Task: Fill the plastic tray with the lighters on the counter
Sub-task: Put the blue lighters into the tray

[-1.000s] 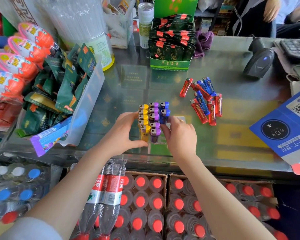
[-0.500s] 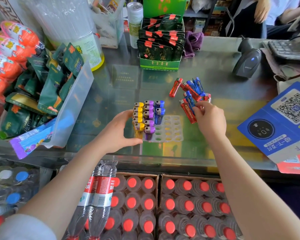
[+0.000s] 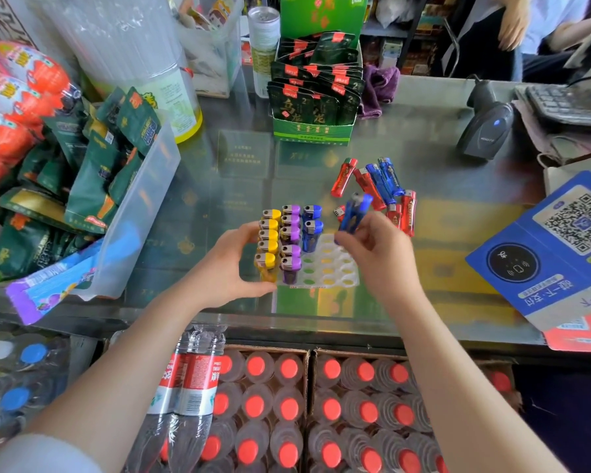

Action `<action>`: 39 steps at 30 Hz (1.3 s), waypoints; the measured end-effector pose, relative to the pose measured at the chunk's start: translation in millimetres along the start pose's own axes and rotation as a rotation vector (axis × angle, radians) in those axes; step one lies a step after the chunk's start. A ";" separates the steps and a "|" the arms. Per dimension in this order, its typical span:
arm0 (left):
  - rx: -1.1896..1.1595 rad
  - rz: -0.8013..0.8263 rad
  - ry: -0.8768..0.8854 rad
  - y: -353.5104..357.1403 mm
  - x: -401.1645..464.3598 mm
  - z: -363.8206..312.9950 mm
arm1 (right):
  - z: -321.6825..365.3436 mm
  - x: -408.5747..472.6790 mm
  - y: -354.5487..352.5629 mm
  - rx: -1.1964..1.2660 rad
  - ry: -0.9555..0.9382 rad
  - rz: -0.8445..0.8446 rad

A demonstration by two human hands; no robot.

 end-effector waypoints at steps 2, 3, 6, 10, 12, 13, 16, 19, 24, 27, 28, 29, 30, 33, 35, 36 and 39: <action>0.003 0.011 0.006 0.5 0.1 -0.1 | -1.4 -18.1 16.2 0.053 -0.001 0.070; 0.006 0.012 0.005 0.7 0.1 0.3 | -2.3 -24.2 21.9 0.056 -0.003 0.079; 0.018 0.008 -0.013 -0.8 -0.5 4.0 | -2.8 -28.8 32.1 -0.019 -0.021 0.045; 0.022 -0.004 -0.002 -1.2 -1.7 1.3 | -1.9 -25.3 36.1 -0.183 -0.063 -0.009; 0.020 -0.005 0.002 -1.5 -2.3 0.1 | 1.5 -25.0 37.6 -0.283 -0.113 -0.026; 0.015 -0.004 0.001 -1.8 -2.5 0.8 | 4.3 -25.2 37.8 -0.330 -0.141 -0.030; -0.014 0.022 -0.014 -1.7 -3.4 3.8 | 13.0 -24.6 37.7 -0.423 -0.208 -0.029; -0.001 0.049 -0.006 -1.6 -3.1 3.4 | 19.2 -24.2 39.3 -0.460 -0.245 -0.008; 0.044 0.033 0.007 -2.9 -1.7 0.1 | 16.8 -22.5 42.9 -0.439 -0.272 0.029; 0.065 0.031 0.015 -3.4 -1.9 -1.3 | 12.5 -23.1 45.3 -0.510 -0.297 0.015; 0.079 0.029 0.019 -3.5 -1.9 -0.8 | 12.2 -22.8 45.0 -0.523 -0.299 0.004; 0.104 0.021 0.028 -4.5 -1.7 -0.4 | 13.6 -23.1 44.4 -0.525 -0.307 -0.010; 0.135 0.012 0.037 -5.7 -1.1 0.3 | 15.7 -23.9 44.2 -0.530 -0.324 -0.030; 0.181 0.003 0.040 -6.5 0.8 1.9 | 18.9 -27.3 45.0 -0.590 -0.369 -0.119; 0.175 0.010 0.035 -5.0 1.8 2.3 | 16.8 -29.2 47.4 -0.635 -0.360 -0.146; 0.172 0.015 0.033 -4.0 2.6 3.1 | 14.3 -29.3 48.1 -0.650 -0.352 -0.152; 0.173 0.018 0.038 -2.8 4.1 4.8 | 13.0 -27.7 47.1 -0.659 -0.337 -0.124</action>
Point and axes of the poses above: each hand's wrist, its own x-axis towards the middle knuckle, its own y-axis out of the palm, z = x × y, the point moved 8 cm from there along x, towards the middle knuckle, and after that the axes turned 11 degrees about y, right-handed, at the moved point
